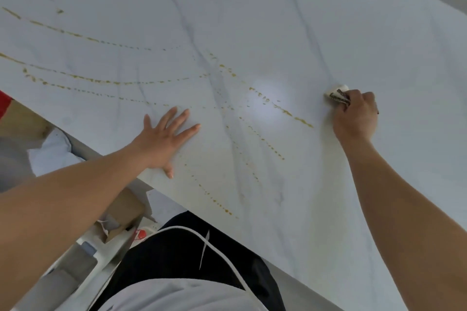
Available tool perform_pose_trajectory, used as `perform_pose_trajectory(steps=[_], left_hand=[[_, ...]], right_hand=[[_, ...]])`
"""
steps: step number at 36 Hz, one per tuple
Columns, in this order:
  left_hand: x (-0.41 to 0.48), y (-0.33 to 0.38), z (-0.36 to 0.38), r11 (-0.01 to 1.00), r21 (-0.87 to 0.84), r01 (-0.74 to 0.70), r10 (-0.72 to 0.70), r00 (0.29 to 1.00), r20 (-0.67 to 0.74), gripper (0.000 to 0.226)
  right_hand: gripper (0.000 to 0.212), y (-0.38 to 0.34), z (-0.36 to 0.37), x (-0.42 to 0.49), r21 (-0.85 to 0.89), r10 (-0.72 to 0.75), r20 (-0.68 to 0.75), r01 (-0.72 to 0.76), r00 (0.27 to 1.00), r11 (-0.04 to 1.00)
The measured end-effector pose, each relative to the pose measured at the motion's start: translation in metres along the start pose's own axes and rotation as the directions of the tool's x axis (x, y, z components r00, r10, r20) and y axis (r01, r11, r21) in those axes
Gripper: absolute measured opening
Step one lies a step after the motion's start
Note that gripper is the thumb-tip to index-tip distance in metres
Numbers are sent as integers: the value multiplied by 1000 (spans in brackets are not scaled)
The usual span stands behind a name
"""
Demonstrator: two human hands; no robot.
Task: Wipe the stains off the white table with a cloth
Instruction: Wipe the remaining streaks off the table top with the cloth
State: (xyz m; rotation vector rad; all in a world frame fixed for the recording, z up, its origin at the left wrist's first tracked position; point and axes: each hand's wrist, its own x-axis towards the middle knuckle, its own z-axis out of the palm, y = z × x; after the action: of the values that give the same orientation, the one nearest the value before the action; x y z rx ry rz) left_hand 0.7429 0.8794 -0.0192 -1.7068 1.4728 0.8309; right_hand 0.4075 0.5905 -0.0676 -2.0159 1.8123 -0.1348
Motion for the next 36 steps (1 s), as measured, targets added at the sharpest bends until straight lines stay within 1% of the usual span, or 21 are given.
perform_pose_trajectory(steps=[4,7,9,11,14,16,17,19,21,22,23,24,25,27,29,30,31,33,34,35,36], left_hand=[[-2,1,-3,1000,11,4,-5,1000,12,158],[-3,2,-4,1000,17,6,-6,1000,7,157],[-4,1,-4,1000,19,5,-6,1000,7,157],[-4,1,-4,1000,18,-2,2,1000,4,157],[-4,1,-3,1000,12,-2,2,1000,4,157],[-4,2,-2,1000,12,1,-1,1000,7,157],[-4,2,-2,1000,12,0,0,1000,7,157],[-3,2,-2,1000,9,-3,3,1000,5,157],[-3,1,-2,1000,12,-2,2,1000,-1,157],[-4,1,-2,1000,11,-3,3,1000,-2,157],[-4,1,-1,1000,9,-3,3,1000,0,157],[-5,1,-1,1000,6,-3,3,1000,0,157],[-5,1,-1,1000,5,-4,4,1000,-1,157],[-6,1,0,1000,9,-8,8,1000,-5,157],[-6,0,0,1000,12,-8,8,1000,-13,158],[-7,0,0,1000,11,-9,9,1000,-15,158],[-7,0,1,1000,7,-11,11,1000,-18,158],[-7,0,2,1000,4,-15,15,1000,-25,158],[-7,-1,3,1000,5,-16,16,1000,-27,158],[-7,-1,4,1000,5,-16,16,1000,-26,158],[-7,-2,4,1000,3,-17,17,999,-27,158]], right_hand=[[35,-6,14,-5,10,25,21,-26,999,1000],[39,-9,17,-15,6,0,51,-1,999,1000],[40,-9,18,-27,-3,-80,102,81,992,997],[38,-5,18,-42,-4,-195,169,198,966,980],[33,1,16,-57,-34,-368,305,396,879,918],[29,0,11,-51,-36,-414,378,460,828,887],[28,-1,9,-45,-30,-404,400,452,823,891],[26,-5,7,-32,-14,-337,396,373,854,928],[26,-9,9,-23,35,-219,301,219,928,975],[27,-11,11,-24,65,-155,251,143,955,988],[29,-13,13,-28,82,-122,220,107,968,991],[29,-15,17,-35,79,-134,215,119,967,990],[28,-15,20,-43,70,-178,240,166,954,984],[25,-14,24,-58,47,-286,335,288,898,957],[26,-12,24,-61,43,-330,397,342,857,939],[26,-12,23,-60,55,-315,394,320,863,946],[25,-13,22,-57,73,-277,368,270,887,960],[26,-16,20,-53,118,-142,268,114,953,987],[27,-18,20,-54,136,-82,223,53,971,989],[28,-19,21,-56,138,-62,202,34,977,990],[27,-20,22,-61,123,-84,216,58,973,991]])
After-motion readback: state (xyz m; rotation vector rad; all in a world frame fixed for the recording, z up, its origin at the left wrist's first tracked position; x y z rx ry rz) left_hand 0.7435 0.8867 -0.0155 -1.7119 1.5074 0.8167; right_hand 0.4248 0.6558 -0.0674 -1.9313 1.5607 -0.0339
